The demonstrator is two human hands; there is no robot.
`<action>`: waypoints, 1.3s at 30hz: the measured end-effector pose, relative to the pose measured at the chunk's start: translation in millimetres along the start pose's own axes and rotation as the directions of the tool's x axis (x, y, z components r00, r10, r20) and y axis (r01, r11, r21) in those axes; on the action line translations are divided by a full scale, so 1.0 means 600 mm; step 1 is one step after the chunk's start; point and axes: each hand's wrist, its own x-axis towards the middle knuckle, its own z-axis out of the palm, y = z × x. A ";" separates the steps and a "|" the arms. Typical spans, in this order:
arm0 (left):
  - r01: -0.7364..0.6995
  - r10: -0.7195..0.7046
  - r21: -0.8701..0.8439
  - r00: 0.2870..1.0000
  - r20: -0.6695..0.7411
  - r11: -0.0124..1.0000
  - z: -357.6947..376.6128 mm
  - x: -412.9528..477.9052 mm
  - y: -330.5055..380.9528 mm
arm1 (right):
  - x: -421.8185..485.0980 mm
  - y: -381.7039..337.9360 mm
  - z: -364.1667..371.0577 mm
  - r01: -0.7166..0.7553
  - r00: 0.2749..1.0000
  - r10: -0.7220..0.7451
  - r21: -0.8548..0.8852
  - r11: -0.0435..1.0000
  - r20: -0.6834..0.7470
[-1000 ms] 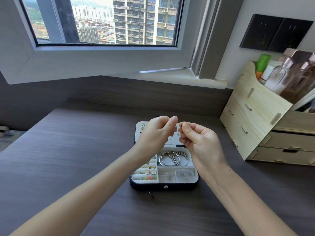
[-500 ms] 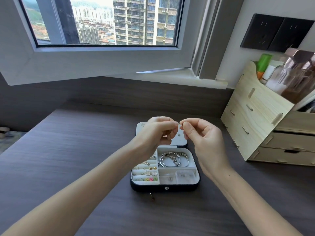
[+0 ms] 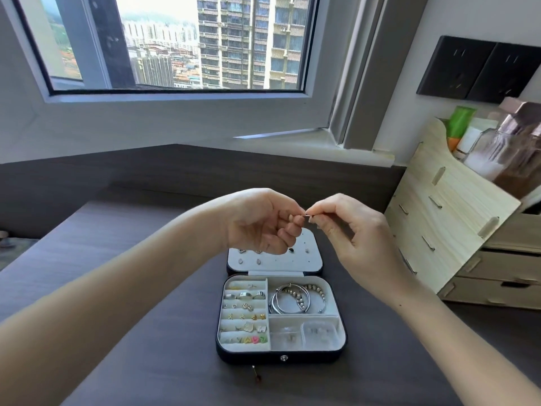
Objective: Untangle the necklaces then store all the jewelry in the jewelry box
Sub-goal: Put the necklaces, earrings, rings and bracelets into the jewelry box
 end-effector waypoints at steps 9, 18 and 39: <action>-0.277 0.292 0.116 0.945 -0.147 0.954 0.011 0.031 -0.019 | 0.007 0.002 0.014 -0.561 0.784 0.591 0.622 0.546 0.190; -0.355 0.418 0.288 0.887 -0.198 0.890 0.018 0.036 -0.043 | 0.009 -0.001 0.020 -0.782 0.584 0.698 0.517 0.348 0.414; 0.107 0.525 0.902 0.782 -0.336 0.419 -0.104 0.151 -0.056 | -0.038 0.040 0.032 -0.662 0.732 0.678 0.299 0.687 0.065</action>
